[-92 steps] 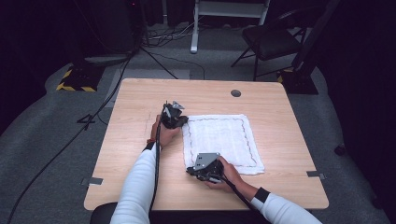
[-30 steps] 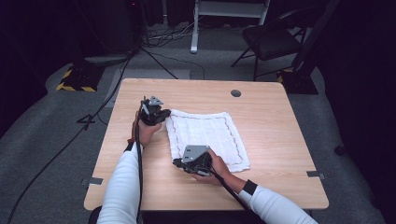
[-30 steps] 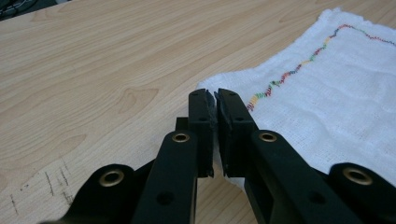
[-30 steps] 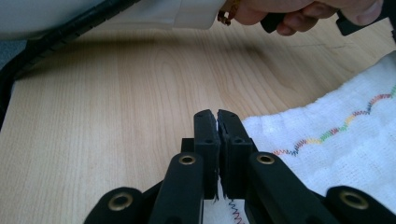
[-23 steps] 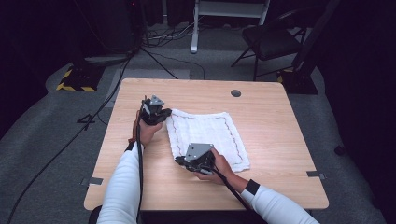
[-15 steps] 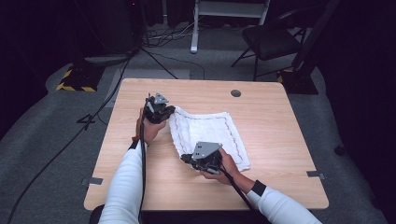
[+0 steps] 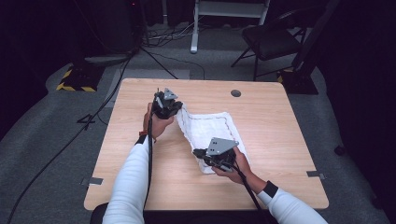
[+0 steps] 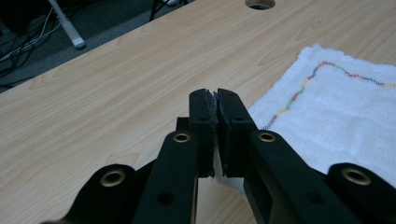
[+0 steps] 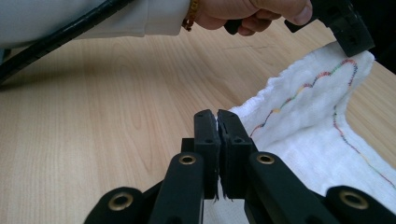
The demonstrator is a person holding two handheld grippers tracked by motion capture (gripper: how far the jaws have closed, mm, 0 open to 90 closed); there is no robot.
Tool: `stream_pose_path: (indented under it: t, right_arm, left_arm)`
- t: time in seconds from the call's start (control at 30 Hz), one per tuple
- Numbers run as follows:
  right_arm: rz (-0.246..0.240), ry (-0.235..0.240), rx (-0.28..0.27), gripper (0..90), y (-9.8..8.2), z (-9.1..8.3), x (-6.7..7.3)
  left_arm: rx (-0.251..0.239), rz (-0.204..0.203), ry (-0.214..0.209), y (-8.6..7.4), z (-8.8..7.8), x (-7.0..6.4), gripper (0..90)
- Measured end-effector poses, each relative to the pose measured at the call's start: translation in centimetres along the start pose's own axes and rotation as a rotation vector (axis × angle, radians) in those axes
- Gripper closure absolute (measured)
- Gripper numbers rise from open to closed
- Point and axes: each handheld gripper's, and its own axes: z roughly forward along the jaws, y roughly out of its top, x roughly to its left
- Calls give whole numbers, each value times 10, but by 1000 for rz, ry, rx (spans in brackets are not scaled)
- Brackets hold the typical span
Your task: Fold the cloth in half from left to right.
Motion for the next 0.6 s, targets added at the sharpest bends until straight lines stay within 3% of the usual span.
stream_pose_path:
  t: [0.17, 0.37, 0.6]
  right_arm:
    - [7, -12, -8, 875, -3, -5, -3]
    - [45, -38, -16, 875, -14, -18, -13]
    - [56, -72, -20, 875, -21, -36, -20]
  left_arm:
    - [4, 8, -5, 9, 4, -5, 852]
    - [19, 31, -7, 15, 9, -10, 852]
    - [29, 38, -13, 20, 17, -18, 852]
